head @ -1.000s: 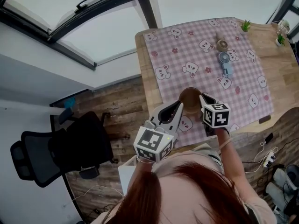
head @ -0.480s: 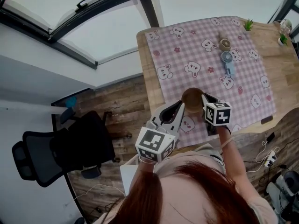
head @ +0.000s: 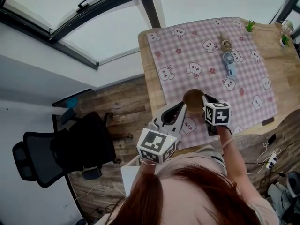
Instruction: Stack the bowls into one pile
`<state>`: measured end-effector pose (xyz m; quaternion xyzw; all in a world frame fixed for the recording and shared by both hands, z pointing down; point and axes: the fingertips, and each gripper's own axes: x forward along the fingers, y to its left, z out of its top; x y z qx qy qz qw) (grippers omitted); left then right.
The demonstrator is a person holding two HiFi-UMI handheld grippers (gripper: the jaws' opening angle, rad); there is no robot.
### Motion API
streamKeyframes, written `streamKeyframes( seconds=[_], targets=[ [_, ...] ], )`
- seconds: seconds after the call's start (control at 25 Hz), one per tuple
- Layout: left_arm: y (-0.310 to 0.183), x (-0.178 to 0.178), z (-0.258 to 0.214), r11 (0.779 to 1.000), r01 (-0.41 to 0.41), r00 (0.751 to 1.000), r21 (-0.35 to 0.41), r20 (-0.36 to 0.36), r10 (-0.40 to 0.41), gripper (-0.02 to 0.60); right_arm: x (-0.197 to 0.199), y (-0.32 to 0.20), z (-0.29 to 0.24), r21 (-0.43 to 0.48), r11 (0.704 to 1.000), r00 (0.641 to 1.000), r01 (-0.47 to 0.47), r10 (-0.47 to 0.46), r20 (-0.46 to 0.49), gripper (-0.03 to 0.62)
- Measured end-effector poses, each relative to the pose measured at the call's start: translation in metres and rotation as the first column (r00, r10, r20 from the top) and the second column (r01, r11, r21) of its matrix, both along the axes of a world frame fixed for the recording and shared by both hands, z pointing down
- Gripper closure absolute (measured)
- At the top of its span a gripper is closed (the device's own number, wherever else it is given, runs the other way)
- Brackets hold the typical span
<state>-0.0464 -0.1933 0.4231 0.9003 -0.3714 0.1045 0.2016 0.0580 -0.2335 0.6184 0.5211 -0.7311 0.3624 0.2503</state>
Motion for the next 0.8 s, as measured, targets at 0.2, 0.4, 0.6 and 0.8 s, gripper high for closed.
streamKeyframes(
  seconds=[0.2, 0.4, 0.6, 0.8],
  targets=[
    [0.0001, 0.0004, 0.0004, 1.0, 0.001, 1.0, 0.002, 0.003, -0.001, 0.569, -0.0018, -0.0004, 0.0036, -0.004, 1.0, 0.999, 0.018, -0.018, -0.029, 0.572],
    [0.0005, 0.0001, 0.0013, 1.0, 0.002, 1.0, 0.0, 0.004, -0.002, 0.569, -0.0025, -0.0004, 0.0036, 0.004, 0.999, 0.998, 0.037, -0.036, -0.052, 0.543],
    [0.0023, 0.0023, -0.0002, 1.0, -0.006, 1.0, 0.004, 0.003, 0.006, 0.569, -0.0016, 0.001, 0.0017, 0.015, 0.999, 0.998, 0.038, -0.037, -0.056, 0.52],
    [0.0048, 0.0047, -0.0029, 1.0, -0.012, 1.0, 0.01, 0.0, 0.012, 0.569, -0.0001, 0.002, -0.0026, 0.031, 0.999, 0.998, 0.036, -0.034, -0.049, 0.513]
  ],
)
